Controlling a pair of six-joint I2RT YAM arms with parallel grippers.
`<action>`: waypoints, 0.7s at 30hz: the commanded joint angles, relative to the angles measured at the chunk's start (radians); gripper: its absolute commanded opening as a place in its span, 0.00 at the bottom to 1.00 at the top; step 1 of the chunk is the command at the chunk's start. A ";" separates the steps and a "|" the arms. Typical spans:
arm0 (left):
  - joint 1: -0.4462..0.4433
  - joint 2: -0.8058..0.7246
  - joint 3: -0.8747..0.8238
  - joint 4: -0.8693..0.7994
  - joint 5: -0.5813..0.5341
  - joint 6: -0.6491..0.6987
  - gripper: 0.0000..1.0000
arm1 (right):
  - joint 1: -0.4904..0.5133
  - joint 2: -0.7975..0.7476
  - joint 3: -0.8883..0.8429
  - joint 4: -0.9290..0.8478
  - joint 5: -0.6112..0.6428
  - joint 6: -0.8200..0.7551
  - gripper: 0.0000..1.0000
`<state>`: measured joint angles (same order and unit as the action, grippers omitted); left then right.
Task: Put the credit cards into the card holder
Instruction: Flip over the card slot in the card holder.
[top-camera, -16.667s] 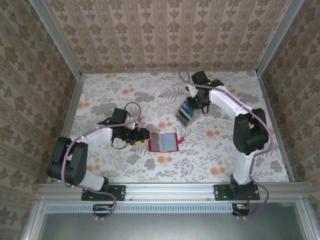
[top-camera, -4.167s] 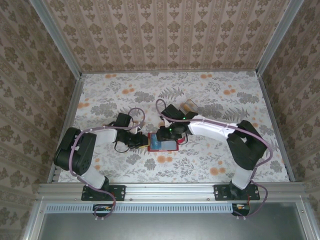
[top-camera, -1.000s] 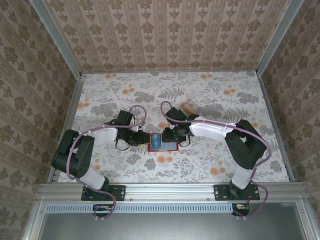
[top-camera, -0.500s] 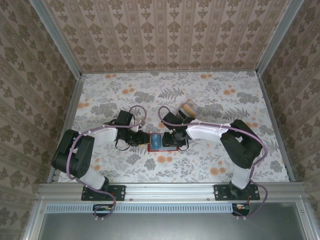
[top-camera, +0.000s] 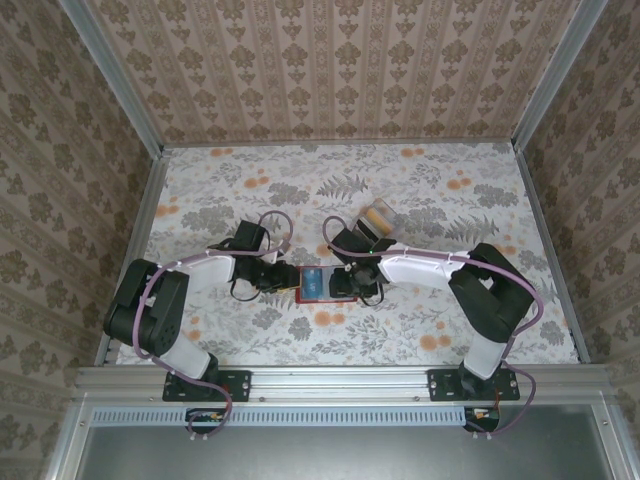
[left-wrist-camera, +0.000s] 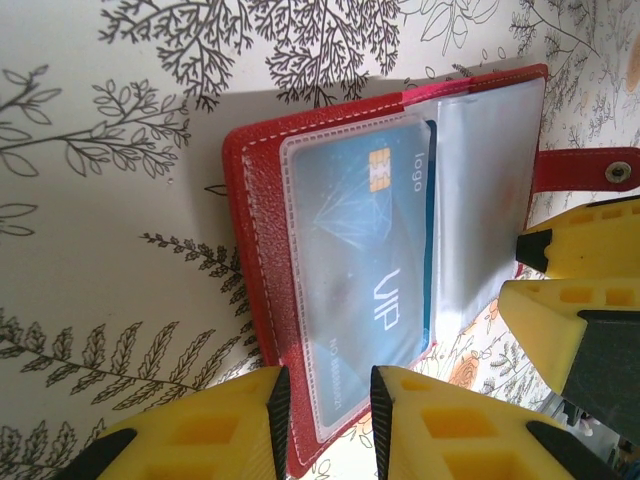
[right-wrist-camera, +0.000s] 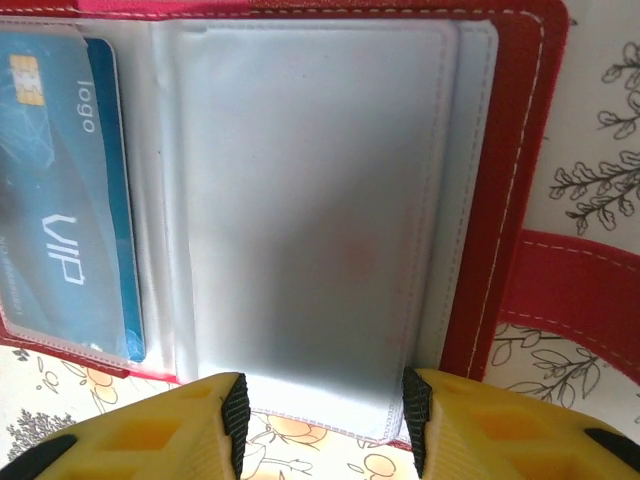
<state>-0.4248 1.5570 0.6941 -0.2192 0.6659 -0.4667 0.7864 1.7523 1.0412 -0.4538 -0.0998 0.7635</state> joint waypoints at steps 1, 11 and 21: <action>-0.001 0.007 -0.003 -0.003 0.021 0.016 0.30 | 0.010 0.011 -0.015 -0.014 0.023 0.017 0.49; -0.003 0.009 -0.001 0.001 0.026 0.014 0.30 | 0.022 0.041 0.040 0.000 -0.015 -0.015 0.37; -0.005 0.019 0.002 0.002 0.029 0.014 0.30 | 0.023 0.053 0.065 0.011 -0.027 -0.024 0.27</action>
<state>-0.4252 1.5578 0.6941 -0.2184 0.6739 -0.4667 0.8032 1.7927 1.0813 -0.4507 -0.1104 0.7517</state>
